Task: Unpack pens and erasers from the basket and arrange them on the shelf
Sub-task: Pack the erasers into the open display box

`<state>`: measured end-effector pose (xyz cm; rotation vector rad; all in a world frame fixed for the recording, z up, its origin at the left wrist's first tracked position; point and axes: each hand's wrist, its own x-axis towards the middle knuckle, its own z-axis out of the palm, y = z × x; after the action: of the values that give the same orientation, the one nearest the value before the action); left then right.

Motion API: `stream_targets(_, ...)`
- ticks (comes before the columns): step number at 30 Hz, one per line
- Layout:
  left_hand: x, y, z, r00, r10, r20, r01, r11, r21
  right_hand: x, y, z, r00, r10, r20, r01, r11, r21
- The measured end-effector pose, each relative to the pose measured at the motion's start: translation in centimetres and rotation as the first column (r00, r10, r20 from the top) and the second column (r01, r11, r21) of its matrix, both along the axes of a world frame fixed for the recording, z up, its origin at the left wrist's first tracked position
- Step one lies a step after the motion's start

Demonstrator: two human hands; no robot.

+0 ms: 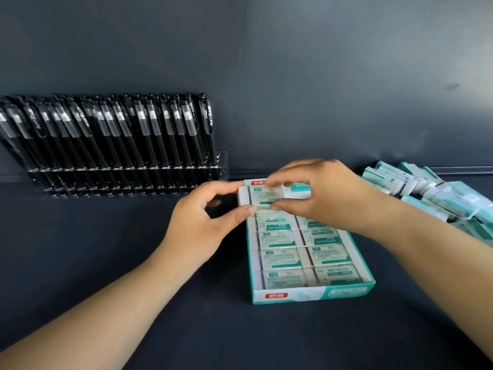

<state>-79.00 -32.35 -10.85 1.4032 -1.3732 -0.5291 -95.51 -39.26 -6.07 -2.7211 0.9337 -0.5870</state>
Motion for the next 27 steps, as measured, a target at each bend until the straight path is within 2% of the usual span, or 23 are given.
stream_targets(5,-1.3,-1.6,-0.3,0.993,-0.034,0.115,0.033,0.999,0.011,-0.9,-0.3,0.1,0.981,-0.064,-0.181,0.044,0.993,-0.112)
stream_targets(12,-0.5,-1.7,-0.9,0.959,-0.189,0.212,0.14,0.964,0.225,-2.4,-1.8,0.5,0.883,-0.212,-0.418,0.158,0.974,-0.161)
stream_targets(16,-0.4,-1.8,-1.1,0.956,-0.207,0.208,0.146,0.95,0.277,-2.6,-1.7,0.3,0.852,-0.217,-0.477,0.105,0.962,-0.25)
stream_targets(19,-0.3,-1.7,-1.0,0.932,-0.228,0.281,0.139,0.943,0.303,-2.7,-1.8,0.2,0.82,-0.221,-0.528,0.088,0.96,-0.265)
stream_targets(23,-0.2,-1.5,-1.0,0.896,-0.235,0.376,0.114,0.942,0.315,-2.7,-1.8,-0.3,0.806,-0.229,-0.545,0.069,0.952,-0.299)
stream_targets(27,0.0,-1.4,-1.0,0.885,-0.229,0.406,0.099,0.943,0.317,-2.6,-1.7,-0.5,0.828,-0.21,-0.52,0.058,0.954,-0.293)
